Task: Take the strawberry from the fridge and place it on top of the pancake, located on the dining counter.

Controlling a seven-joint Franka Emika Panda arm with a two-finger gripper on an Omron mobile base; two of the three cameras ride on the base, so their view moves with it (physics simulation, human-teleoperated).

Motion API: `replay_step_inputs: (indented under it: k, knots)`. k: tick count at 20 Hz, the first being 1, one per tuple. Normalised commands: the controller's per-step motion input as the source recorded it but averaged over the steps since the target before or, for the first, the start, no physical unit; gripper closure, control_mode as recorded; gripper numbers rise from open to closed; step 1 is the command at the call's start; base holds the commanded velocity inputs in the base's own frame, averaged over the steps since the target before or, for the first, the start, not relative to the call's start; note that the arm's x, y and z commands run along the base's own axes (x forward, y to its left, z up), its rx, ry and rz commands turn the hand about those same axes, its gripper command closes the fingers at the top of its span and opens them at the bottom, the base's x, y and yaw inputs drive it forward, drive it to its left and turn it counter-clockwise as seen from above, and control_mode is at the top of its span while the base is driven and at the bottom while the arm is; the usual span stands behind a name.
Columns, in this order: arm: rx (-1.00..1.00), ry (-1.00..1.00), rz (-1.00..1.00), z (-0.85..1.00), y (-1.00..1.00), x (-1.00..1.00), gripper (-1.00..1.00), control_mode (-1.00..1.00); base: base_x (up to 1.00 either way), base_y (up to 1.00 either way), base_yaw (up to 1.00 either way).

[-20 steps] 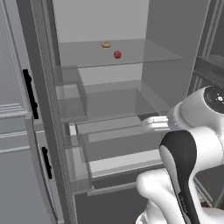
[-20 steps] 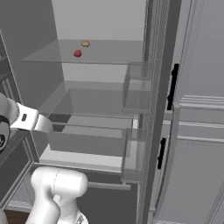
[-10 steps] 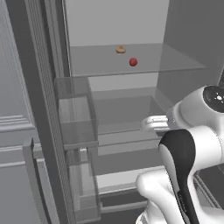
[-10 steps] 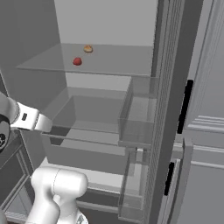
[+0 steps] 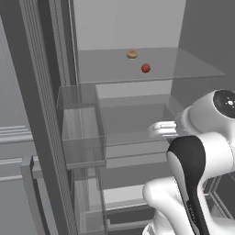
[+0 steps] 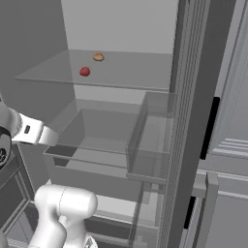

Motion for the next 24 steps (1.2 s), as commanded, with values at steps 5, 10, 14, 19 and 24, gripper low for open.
replay_step_inputs:
  k: [5,10,14,19,24]
  knots:
    - [0.00,-0.12,0.01,0.83,-0.08,0.11,-1.00,-1.00,0.00,0.00,0.00]
    - [0.00,-0.07,0.01,0.83,-0.12,0.56,-1.00,-1.00,0.00,0.00,0.00]
    - [0.00,0.00,0.00,0.26,0.00,0.85,-1.00,-1.00,0.00,0.00,0.00]
    - [0.00,-0.01,0.00,0.00,0.00,0.65,-1.00,-1.00,0.00,0.00,0.00]
    - [0.00,-0.01,0.00,0.00,-0.09,0.42,-1.00,-1.00,0.00,0.00,0.00]
